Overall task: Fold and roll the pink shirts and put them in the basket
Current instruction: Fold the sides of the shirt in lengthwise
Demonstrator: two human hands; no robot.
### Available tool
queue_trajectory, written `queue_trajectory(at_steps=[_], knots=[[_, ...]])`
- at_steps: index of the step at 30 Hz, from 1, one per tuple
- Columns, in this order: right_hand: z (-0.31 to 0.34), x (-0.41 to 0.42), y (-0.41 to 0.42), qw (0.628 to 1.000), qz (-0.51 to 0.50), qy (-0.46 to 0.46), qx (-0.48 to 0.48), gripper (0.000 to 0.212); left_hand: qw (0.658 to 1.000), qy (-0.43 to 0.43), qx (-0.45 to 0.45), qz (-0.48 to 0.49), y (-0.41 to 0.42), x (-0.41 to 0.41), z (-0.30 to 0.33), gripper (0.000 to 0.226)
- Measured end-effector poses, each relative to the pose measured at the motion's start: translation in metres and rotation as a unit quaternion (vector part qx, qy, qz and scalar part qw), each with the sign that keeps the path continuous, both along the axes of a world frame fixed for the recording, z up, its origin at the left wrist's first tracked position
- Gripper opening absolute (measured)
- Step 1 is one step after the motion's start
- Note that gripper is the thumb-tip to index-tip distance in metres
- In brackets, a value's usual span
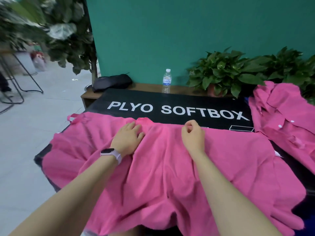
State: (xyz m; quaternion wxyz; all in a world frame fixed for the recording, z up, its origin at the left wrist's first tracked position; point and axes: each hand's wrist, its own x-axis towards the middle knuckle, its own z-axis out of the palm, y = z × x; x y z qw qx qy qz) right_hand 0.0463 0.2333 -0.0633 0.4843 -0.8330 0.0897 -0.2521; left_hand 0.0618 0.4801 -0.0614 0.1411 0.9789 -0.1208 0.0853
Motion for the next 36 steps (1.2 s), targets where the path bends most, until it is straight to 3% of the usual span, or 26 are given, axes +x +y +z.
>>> queue_trajectory(at_steps=[4, 9, 12, 16, 19, 22, 24, 30, 33, 36], knots=[[0.023, 0.009, 0.025, 0.999, 0.029, -0.016, 0.024, 0.012, 0.999, -0.046, 0.017, 0.014, -0.004, 0.000, -0.005, 0.034], [0.033, 0.032, 0.053, 0.995, 0.096, -0.008, -0.020, 0.010, 0.998, -0.058, -0.007, 0.029, -0.003, -0.004, -0.006, 0.036], [0.007, 0.039, 0.043, 0.996, 0.077, 0.010, -0.041, 0.017, 0.993, -0.088, -0.045, 0.071, -0.002, -0.004, -0.006, 0.048], [-0.005, 0.045, 0.033, 0.999, 0.038, -0.005, 0.003, 0.032, 0.985, -0.101, -0.054, 0.130, -0.004, -0.002, -0.009, 0.046], [-0.003, 0.040, 0.036, 0.996, 0.064, -0.002, -0.059, 0.040, 0.985, -0.075, -0.049, 0.150, -0.001, -0.002, -0.004, 0.040], [-0.002, 0.031, 0.044, 0.978, 0.075, 0.037, -0.191, 0.042, 0.983, -0.007, -0.112, 0.144, 0.003, 0.000, 0.011, 0.011], [-0.004, 0.029, 0.046, 0.965, 0.075, 0.049, -0.245, 0.040, 0.975, 0.040, -0.152, 0.157, 0.005, 0.000, 0.020, 0.009], [-0.004, 0.030, 0.043, 0.971, 0.080, 0.064, -0.217, 0.035, 0.956, 0.029, -0.242, 0.164, 0.045, -0.004, 0.034, 0.014], [-0.004, 0.030, 0.043, 0.964, 0.083, 0.069, -0.243, 0.029, 0.922, 0.032, -0.298, 0.245, 0.097, -0.004, 0.041, 0.024], [-0.005, 0.031, 0.044, 0.954, 0.091, 0.064, -0.277, 0.020, 0.905, 0.007, -0.272, 0.327, 0.159, -0.004, 0.050, 0.021]])
